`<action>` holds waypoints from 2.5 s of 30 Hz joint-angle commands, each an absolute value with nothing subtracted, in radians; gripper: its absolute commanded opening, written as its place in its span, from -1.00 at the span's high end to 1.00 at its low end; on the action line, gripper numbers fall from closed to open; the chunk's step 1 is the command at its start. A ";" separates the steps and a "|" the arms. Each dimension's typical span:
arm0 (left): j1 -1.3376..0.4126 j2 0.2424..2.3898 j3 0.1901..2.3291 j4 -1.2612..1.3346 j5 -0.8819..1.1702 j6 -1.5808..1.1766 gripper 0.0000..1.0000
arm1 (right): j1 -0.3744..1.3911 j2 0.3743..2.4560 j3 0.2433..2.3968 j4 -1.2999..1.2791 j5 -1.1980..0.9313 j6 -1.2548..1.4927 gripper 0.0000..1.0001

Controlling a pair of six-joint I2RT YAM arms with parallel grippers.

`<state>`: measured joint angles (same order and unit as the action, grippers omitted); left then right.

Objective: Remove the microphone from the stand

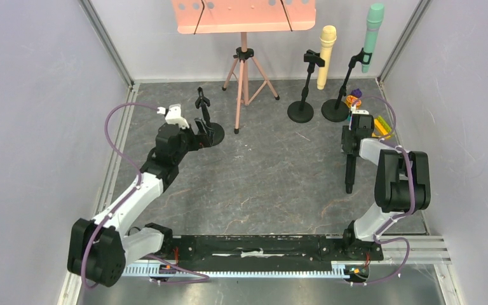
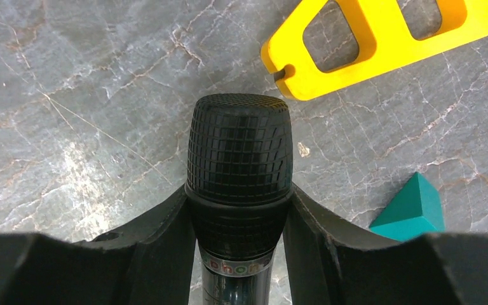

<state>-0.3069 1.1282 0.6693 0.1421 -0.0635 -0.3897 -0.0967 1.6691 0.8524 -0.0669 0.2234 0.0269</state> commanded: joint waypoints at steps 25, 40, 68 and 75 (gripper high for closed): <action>-0.307 0.976 0.625 0.023 0.071 -0.491 -0.99 | -0.132 1.439 0.785 -0.052 0.436 0.092 -0.34; -0.307 0.926 0.584 0.131 0.205 -0.488 -0.99 | -0.050 1.188 0.477 0.534 -0.303 0.218 -0.44; -0.307 0.945 0.544 0.171 0.253 -0.506 -0.99 | 0.074 1.622 0.999 0.576 -0.262 0.070 -0.30; -0.307 0.936 0.531 0.165 0.244 -0.500 -0.99 | 0.047 1.702 1.085 0.576 -0.309 0.060 -0.27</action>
<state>-0.3069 0.9478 0.5327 0.1352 0.2379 -0.4820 0.0669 1.6810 1.0267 0.5297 -0.2569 0.0811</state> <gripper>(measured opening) 0.993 0.646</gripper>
